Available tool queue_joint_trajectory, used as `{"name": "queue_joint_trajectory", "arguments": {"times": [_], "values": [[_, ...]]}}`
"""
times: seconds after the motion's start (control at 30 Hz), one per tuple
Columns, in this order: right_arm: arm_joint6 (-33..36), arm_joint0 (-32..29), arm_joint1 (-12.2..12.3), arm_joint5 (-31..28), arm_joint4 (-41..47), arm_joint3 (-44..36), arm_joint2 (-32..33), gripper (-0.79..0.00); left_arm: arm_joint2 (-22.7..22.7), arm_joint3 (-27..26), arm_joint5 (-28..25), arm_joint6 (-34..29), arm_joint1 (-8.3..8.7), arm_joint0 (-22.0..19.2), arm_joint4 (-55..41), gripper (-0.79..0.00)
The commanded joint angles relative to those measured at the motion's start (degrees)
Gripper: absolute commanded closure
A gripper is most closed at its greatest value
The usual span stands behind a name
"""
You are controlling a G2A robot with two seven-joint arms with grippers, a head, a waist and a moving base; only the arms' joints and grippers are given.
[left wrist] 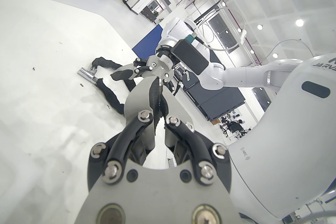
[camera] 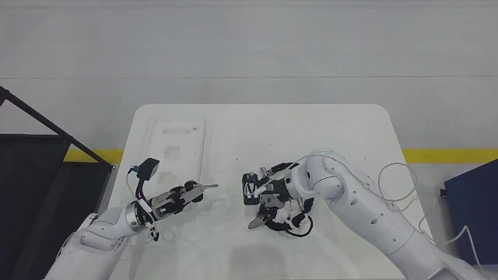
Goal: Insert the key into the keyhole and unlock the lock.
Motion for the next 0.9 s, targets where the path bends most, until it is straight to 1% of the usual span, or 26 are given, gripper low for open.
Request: {"name": "queue_joint_trajectory", "arguments": {"times": [0.0, 0.03, 0.1, 0.2, 0.27, 0.37, 0.47, 0.63, 0.87], "values": [[0.1, 0.1, -0.1, 2.4, 3.5, 0.2, -0.2, -0.785, 0.0, 0.0, 0.0, 0.0, 0.0, 0.0, 0.0, 0.0], [0.3, 0.2, -0.1, 3.6, 6.0, 0.4, -0.1, -0.785, 0.0, 0.0, 0.0, 0.0, 0.0, 0.0, 0.0, 0.0], [2.2, 0.3, -0.2, 8.7, 13.1, 1.5, 0.2, -0.785, 0.0, 0.0, 0.0, 0.0, 0.0, 0.0, 0.0, 0.0], [7.7, 0.8, -0.1, 19.6, 23.4, 1.3, 1.4, -0.785, 0.0, 0.0, 0.0, 0.0, 0.0, 0.0, 0.0, 0.0], [10.7, 0.9, 0.2, 26.6, 27.8, -0.1, 2.7, -0.785, 0.0, 0.0, 0.0, 0.0, 0.0, 0.0, 0.0, 0.0], [15.3, 0.5, 0.7, 36.8, 29.3, -2.9, 3.9, -0.785, 0.0, 0.0, 0.0, 0.0, 0.0, 0.0, 0.0, 0.0], [19.5, 0.2, 1.1, 44.4, 26.3, -5.8, 3.9, -0.785, 0.0, 0.0, 0.0, 0.0, 0.0, 0.0, 0.0, 0.0], [21.0, -0.5, 1.5, 51.5, 21.5, -7.0, 3.5, -0.785, 0.0, 0.0, 0.0, 0.0, 0.0, 0.0, 0.0, 0.0], [21.1, -1.3, 1.1, 54.9, 19.0, -5.2, 1.4, -0.785, 0.0, 0.0, 0.0, 0.0, 0.0, 0.0, 0.0, 0.0]]}}
